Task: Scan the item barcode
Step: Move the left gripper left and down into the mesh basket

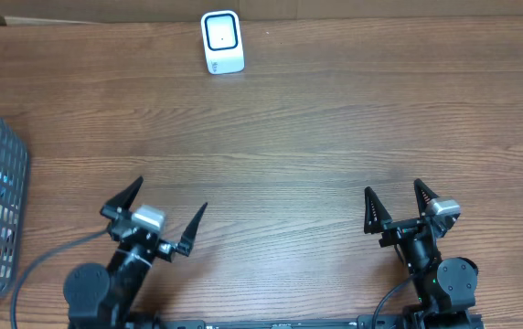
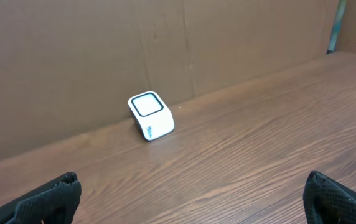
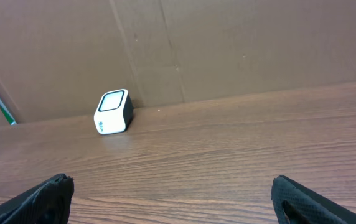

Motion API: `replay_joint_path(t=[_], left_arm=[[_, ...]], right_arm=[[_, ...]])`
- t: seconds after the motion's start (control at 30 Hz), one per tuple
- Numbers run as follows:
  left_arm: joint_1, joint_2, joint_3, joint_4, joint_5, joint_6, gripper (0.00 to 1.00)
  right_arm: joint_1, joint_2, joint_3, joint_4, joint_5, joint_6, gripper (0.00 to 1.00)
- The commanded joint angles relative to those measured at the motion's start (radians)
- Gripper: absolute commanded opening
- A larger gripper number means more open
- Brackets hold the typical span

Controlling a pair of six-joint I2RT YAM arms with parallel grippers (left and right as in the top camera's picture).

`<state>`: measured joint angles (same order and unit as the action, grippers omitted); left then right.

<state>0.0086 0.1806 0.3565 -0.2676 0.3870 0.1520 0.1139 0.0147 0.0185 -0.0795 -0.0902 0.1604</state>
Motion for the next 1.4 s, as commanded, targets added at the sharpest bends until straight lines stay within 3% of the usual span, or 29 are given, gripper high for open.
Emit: replay_joint_path(t=[0.0,0.23,0.5,1.0,1.17,1.37], left_arm=[[0.006,0.143,0.121,-0.005,0.054,-0.044,1.00],[0.006,0.450,0.422,-0.192,0.078,-0.045,1.00],[0.004,0.775,0.804,-0.569,0.116,-0.053,1.00],[0.005,1.057,0.848,-0.711,0.186,-0.174,0.97],[0.006,1.124,0.965,-0.760,-0.003,-0.355,0.93],[0.062,1.212,1.316,-0.976,-0.239,-0.462,0.93]], right_arm=[[0.005,-0.012,-0.010,0.004,0.000,-0.002,1.00],[0.005,-0.012,-0.010,0.003,0.000,-0.002,1.00],[0.005,-0.012,-0.010,0.004,0.000,-0.002,1.00],[0.005,-0.012,-0.010,0.004,0.000,-0.002,1.00],[0.005,-0.012,-0.010,0.003,0.000,-0.002,1.00],[0.005,-0.012,-0.010,0.003,0.000,-0.002,1.00]])
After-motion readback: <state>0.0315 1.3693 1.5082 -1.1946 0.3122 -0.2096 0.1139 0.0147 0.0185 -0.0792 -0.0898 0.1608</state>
